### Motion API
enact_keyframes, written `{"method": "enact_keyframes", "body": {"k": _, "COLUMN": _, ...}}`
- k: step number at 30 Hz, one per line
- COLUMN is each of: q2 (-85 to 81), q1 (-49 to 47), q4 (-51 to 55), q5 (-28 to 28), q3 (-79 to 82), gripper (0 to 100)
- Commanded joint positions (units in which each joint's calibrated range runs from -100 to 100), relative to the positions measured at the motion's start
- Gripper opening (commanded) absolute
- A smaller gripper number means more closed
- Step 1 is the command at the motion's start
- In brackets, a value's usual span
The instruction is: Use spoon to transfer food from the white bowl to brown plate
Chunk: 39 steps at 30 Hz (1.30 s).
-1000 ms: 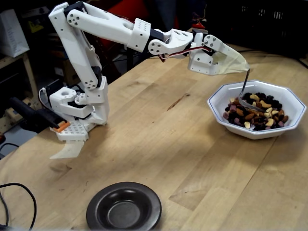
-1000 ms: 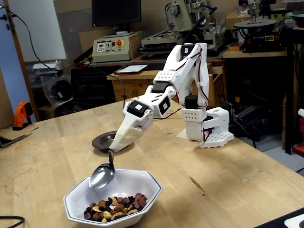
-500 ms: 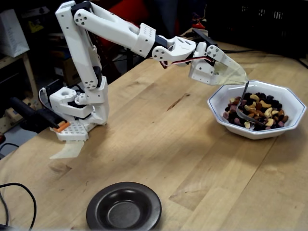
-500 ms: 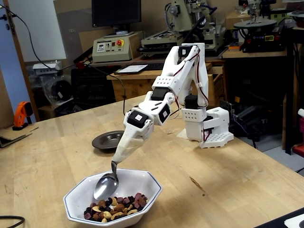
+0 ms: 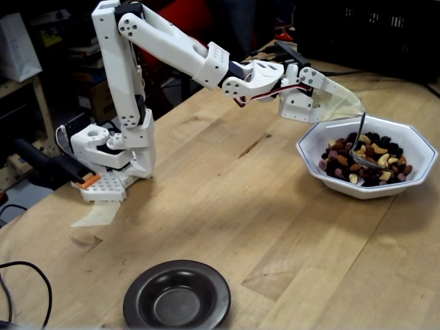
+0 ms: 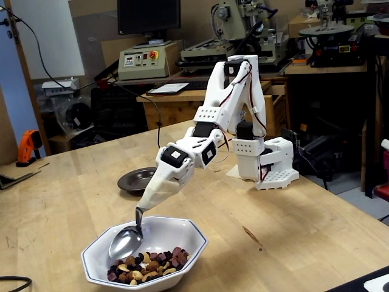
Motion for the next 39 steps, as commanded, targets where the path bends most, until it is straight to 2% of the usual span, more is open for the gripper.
{"method": "enact_keyframes", "body": {"k": 1, "q2": -1.51, "q1": -0.02, "q4": -1.44, "q5": 1.37, "q3": -3.36, "gripper": 4}}
{"method": "enact_keyframes", "body": {"k": 10, "q2": -1.68, "q1": -0.02, "q4": -1.36, "q5": 6.5, "q3": -3.36, "gripper": 4}}
{"method": "enact_keyframes", "body": {"k": 16, "q2": -2.37, "q1": -0.09, "q4": -1.36, "q5": 6.79, "q3": 0.09, "gripper": 4}}
{"method": "enact_keyframes", "body": {"k": 28, "q2": -23.08, "q1": 0.13, "q4": -1.68, "q5": 6.84, "q3": 25.14, "gripper": 4}}
{"method": "enact_keyframes", "body": {"k": 39, "q2": -23.93, "q1": -0.54, "q4": -2.0, "q5": 6.5, "q3": 26.2, "gripper": 4}}
